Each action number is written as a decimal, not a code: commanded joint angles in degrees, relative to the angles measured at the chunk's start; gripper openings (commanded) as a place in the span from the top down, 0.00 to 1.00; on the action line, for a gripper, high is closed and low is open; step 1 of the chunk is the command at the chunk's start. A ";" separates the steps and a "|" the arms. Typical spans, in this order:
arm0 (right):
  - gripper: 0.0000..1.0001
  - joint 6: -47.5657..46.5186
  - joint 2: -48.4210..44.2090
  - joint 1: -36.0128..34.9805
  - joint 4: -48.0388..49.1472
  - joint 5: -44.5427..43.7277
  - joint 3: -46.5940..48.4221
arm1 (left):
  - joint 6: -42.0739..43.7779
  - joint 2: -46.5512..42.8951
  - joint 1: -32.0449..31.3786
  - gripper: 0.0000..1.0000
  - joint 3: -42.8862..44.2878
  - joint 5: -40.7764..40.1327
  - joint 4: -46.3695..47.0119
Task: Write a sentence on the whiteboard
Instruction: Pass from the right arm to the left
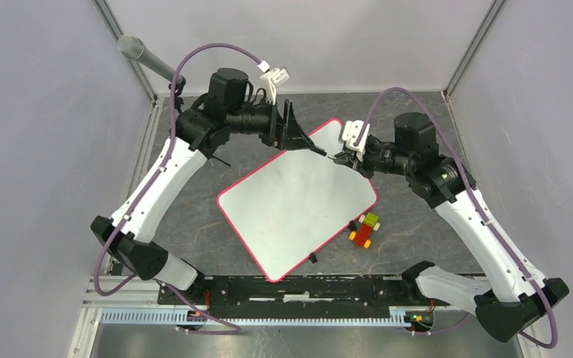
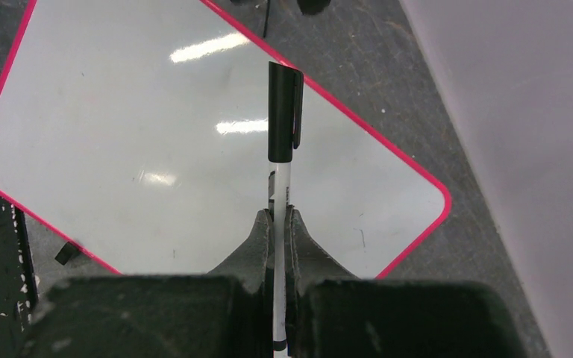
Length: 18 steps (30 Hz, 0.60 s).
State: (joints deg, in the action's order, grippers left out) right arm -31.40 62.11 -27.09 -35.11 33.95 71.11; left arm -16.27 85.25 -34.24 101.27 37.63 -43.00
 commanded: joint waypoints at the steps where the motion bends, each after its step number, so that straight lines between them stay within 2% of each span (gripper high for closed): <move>1: 1.00 -1.85 0.80 -2.85 -0.40 -5.62 4.32 | -13.53 1.73 1.44 0.22 -3.64 7.67 7.10; 7: 1.00 -2.53 2.16 -7.52 0.03 -11.10 5.45 | -17.24 1.94 1.45 0.29 -5.67 12.73 10.42; 12: 1.00 -1.97 2.23 -9.72 1.28 -13.33 5.52 | -18.20 1.63 1.39 0.37 -8.34 13.96 10.57; 18: 1.00 -1.81 2.82 -10.26 1.10 -13.49 6.44 | -17.81 1.06 1.45 0.53 -10.51 14.88 10.44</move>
State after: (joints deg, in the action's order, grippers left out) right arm -33.15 64.69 -36.95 -35.27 21.85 74.39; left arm -31.92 88.09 -32.64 91.48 49.74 -34.52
